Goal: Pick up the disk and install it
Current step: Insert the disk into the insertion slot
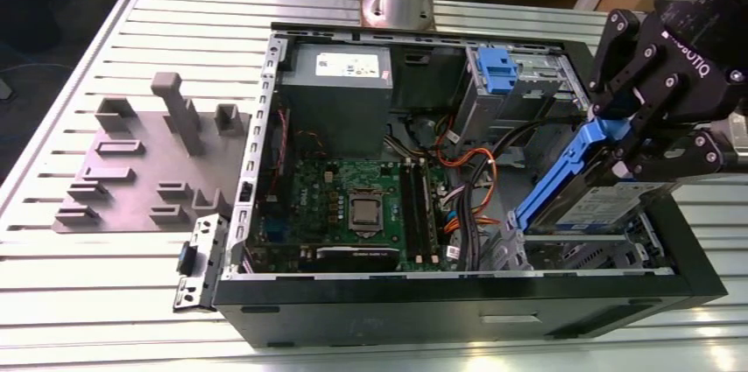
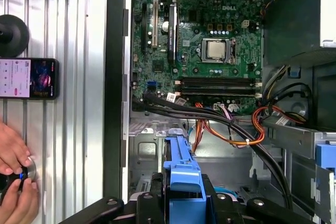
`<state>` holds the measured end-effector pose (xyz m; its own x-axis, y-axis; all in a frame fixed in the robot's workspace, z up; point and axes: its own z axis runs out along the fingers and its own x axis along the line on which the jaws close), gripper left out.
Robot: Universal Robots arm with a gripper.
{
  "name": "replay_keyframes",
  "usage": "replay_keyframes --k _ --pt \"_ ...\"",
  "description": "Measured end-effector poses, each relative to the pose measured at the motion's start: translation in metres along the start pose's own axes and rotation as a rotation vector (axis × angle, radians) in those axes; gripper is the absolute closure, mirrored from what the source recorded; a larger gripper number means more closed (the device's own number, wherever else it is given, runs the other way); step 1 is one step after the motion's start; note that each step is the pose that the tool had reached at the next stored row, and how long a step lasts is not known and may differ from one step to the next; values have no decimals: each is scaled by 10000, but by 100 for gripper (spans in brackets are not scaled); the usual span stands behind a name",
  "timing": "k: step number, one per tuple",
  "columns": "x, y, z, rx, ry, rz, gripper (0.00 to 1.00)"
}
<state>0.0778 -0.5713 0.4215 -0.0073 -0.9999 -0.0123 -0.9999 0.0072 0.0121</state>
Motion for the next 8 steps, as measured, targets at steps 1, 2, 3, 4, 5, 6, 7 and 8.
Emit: replay_keyframes --k 1,2,3,4,5,6,7,8 --pt "1 0 4 0 0 0 64" --pt "2 0 9 1 0 -2 64" --pt "3 0 13 0 0 -4 64" --pt "4 0 17 0 1 -5 64" --pt "5 0 22 0 1 -5 64" --pt "6 1 27 0 1 -5 64" --pt "6 1 31 0 1 -4 64" --pt "6 1 33 1 1 -4 64"
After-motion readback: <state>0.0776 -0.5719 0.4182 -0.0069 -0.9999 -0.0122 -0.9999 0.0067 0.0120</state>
